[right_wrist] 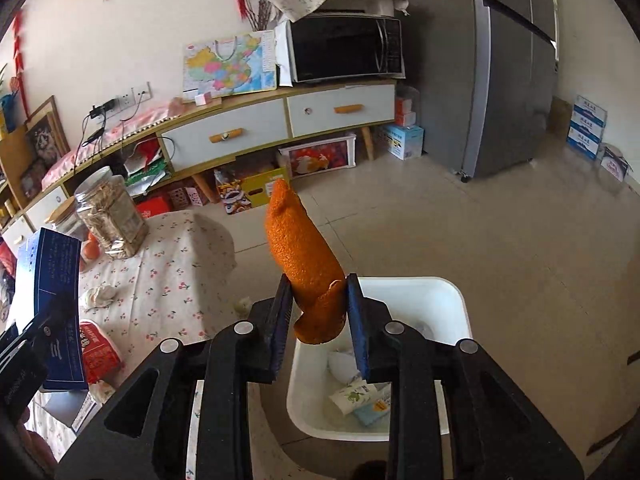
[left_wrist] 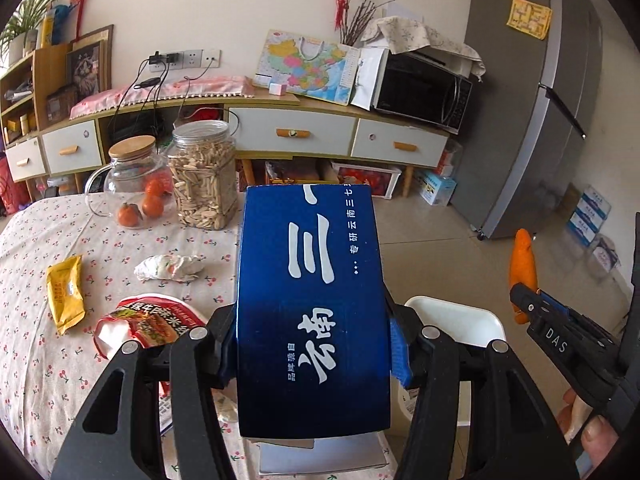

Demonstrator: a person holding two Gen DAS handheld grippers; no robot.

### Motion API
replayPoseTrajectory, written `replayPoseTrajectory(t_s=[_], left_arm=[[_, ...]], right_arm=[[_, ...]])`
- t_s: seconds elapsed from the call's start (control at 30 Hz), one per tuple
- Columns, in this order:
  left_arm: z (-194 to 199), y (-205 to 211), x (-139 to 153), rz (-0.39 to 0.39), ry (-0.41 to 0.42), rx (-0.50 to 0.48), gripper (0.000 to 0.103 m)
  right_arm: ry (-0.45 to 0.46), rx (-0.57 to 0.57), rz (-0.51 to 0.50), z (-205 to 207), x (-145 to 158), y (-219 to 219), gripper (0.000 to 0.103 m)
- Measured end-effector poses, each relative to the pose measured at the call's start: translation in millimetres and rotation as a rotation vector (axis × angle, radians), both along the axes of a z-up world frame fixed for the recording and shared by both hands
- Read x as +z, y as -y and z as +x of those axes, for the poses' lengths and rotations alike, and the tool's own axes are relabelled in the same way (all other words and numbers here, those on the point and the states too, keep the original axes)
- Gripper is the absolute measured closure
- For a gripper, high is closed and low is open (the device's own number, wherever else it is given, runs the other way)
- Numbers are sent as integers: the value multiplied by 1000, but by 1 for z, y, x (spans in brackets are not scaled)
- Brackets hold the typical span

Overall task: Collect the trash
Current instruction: 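Open both grippers over the white bin, dropping the peel and box, then move both grippers back over the table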

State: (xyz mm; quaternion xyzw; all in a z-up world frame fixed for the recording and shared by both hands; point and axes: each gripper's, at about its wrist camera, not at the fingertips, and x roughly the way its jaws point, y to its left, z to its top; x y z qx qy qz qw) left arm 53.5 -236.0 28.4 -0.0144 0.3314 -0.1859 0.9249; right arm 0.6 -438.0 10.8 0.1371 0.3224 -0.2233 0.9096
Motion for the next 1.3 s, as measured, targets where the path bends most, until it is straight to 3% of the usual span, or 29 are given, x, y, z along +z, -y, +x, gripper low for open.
replayPoseTrajectory(t_s=[0.03, 0.2, 0.33, 0.83, 1.03, 1.3], left_arm=[[-1, 10, -1, 3, -3, -17, 47], [-4, 55, -9, 14, -23, -96, 47], [-9, 91, -15, 24, -42, -157, 47], [-34, 189, -21, 56, -83, -353, 46], [-39, 194, -29, 72, -112, -363, 34], [-35, 173, -38, 120, -117, -291, 15]], right_arm=[[9, -24, 7, -6, 1, 8, 68], [113, -197, -33, -39, 17, 42, 29], [175, -311, -69, -59, 28, 62, 12], [267, -473, 44, -99, 39, 112, 7], [260, -465, 46, -99, 38, 112, 7], [221, -415, 36, -84, 38, 101, 7]])
